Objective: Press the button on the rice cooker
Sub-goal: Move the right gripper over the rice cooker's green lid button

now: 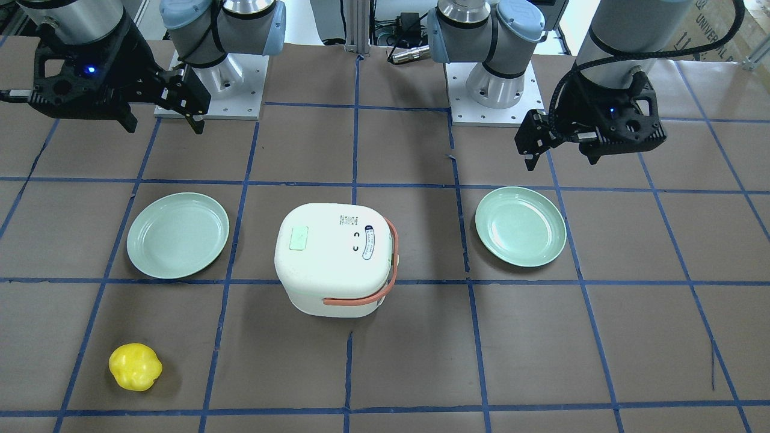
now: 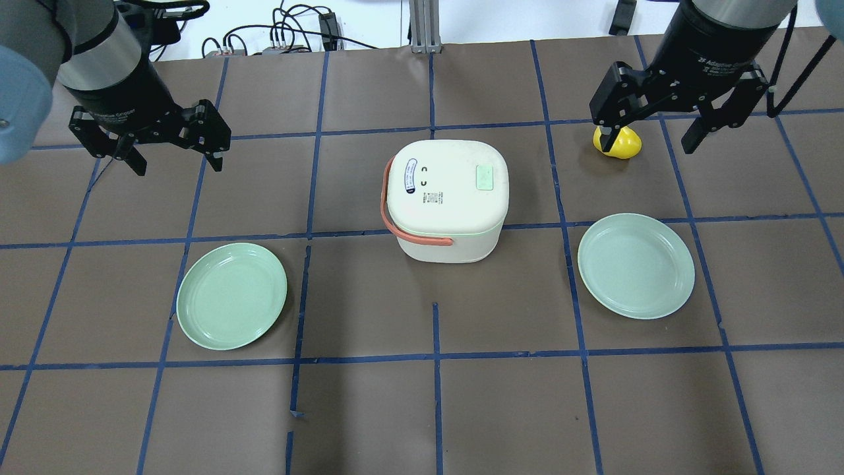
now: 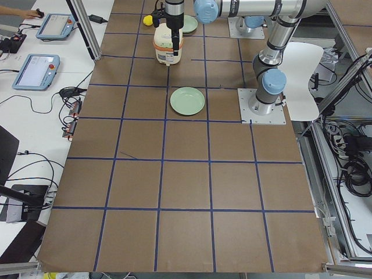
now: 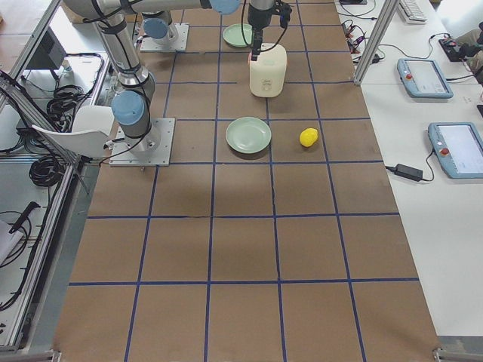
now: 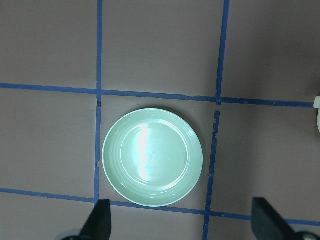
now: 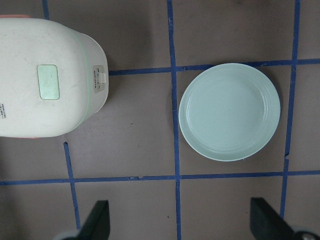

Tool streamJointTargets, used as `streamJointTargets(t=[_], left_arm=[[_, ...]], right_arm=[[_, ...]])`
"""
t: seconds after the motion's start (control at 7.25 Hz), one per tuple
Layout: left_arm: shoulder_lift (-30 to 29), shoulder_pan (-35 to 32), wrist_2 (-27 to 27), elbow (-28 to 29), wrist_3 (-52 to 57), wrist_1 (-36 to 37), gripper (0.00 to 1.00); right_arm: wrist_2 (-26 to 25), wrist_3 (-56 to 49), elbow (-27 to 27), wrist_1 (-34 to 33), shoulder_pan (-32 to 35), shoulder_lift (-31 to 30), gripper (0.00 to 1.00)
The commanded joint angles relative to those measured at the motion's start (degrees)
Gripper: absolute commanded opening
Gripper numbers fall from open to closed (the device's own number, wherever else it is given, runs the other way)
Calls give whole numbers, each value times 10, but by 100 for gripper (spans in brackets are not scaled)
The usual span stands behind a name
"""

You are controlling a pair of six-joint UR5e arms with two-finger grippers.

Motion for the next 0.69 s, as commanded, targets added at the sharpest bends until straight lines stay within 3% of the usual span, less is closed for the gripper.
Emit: streamJointTargets(t=[0.0,0.55], left_arm=[[0,0,1,0,0,0,100],[0,0,0,0,0,0,100]], right_arm=[[1,0,1,-2,0,1,100],[7,20,9,-82,9,11,100]])
